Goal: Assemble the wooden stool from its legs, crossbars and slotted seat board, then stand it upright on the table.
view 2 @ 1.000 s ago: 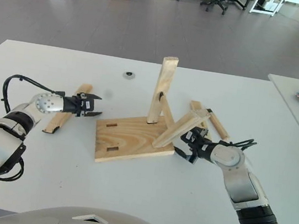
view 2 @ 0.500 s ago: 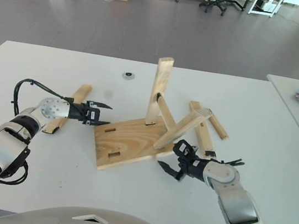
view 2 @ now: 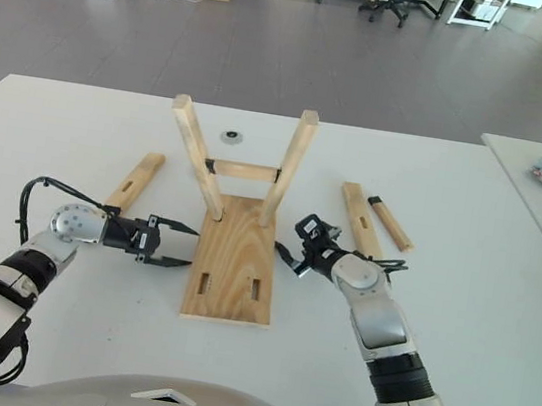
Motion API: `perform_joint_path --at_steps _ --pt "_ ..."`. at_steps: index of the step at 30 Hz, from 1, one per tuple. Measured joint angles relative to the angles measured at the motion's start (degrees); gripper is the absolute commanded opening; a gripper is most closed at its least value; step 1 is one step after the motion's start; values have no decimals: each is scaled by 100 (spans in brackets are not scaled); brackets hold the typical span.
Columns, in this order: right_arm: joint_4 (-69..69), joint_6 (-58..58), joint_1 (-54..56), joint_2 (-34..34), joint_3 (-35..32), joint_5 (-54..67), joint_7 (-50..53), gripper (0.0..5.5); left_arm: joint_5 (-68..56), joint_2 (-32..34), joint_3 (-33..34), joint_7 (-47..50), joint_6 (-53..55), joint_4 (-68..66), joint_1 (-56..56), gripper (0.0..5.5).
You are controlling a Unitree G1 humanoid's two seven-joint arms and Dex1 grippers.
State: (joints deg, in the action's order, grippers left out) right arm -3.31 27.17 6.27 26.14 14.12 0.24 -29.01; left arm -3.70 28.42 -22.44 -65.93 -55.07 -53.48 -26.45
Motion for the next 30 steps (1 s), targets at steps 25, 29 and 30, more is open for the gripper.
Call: perform_joint_path --at_steps 25,29,30 --pt "605 223 148 55 -2692 599 1224 451 -2720 -624 3319 4199 6381 5642 2676 287" --pt "1873 -562 660 617 -2613 295 950 451 -2492 -830 3270 4247 6317 5629 2591 287" --pt "2120 -663 736 688 -2582 279 867 451 -2479 -871 3267 4246 6309 5624 2591 287"
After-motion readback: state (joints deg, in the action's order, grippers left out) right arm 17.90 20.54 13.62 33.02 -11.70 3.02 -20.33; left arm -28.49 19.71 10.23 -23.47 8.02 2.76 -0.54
